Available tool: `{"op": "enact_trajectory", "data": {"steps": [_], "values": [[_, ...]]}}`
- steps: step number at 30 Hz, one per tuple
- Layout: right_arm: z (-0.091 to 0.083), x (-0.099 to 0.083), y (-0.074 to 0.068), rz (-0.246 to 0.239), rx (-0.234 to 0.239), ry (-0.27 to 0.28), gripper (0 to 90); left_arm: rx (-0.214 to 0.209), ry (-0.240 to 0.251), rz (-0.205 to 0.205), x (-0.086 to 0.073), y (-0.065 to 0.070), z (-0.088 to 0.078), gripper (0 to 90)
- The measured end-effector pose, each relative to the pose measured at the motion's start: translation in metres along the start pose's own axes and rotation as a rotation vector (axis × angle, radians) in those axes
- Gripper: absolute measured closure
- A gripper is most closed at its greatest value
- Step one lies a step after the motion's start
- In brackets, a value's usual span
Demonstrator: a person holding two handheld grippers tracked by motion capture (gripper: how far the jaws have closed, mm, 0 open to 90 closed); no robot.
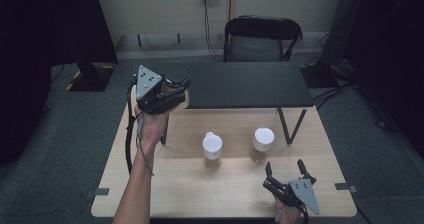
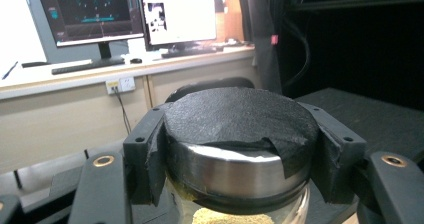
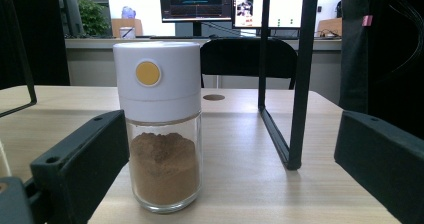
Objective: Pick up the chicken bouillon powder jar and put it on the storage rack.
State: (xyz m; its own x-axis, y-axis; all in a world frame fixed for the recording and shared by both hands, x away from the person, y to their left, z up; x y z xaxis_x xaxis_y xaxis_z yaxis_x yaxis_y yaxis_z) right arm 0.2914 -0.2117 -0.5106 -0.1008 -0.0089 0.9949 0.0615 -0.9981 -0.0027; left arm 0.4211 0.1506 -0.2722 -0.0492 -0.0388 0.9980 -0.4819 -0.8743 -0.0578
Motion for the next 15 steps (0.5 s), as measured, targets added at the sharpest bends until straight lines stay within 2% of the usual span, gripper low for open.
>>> {"op": "enact_trajectory", "data": {"steps": [9, 15], "values": [[0.0, 0.0, 0.0, 0.0, 0.001, 0.0, 0.0, 0.014, -0.022, -0.033, -0.004, -0.012, 0.018, 35.0], [0.0, 0.0, 0.0, 0.0, 0.002, 0.0, 0.0, 0.012, -0.043, -0.018, -0.006, -0.01, 0.026, 35.0]]}}
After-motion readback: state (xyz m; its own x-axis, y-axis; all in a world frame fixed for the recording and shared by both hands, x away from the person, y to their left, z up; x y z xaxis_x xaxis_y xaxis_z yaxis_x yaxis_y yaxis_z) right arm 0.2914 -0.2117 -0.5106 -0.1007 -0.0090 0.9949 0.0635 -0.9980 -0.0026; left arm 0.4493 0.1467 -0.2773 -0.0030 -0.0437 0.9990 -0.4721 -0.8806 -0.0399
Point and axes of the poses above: each handheld gripper's, and its own axes: z roughly forward along the jaws, x roughly out of its top, y roughly to its right, the point moved 1 cm from there along z, roughly forward along the jaws, and after that the axes turned 5 degrees about y, right-handed, at the moved point
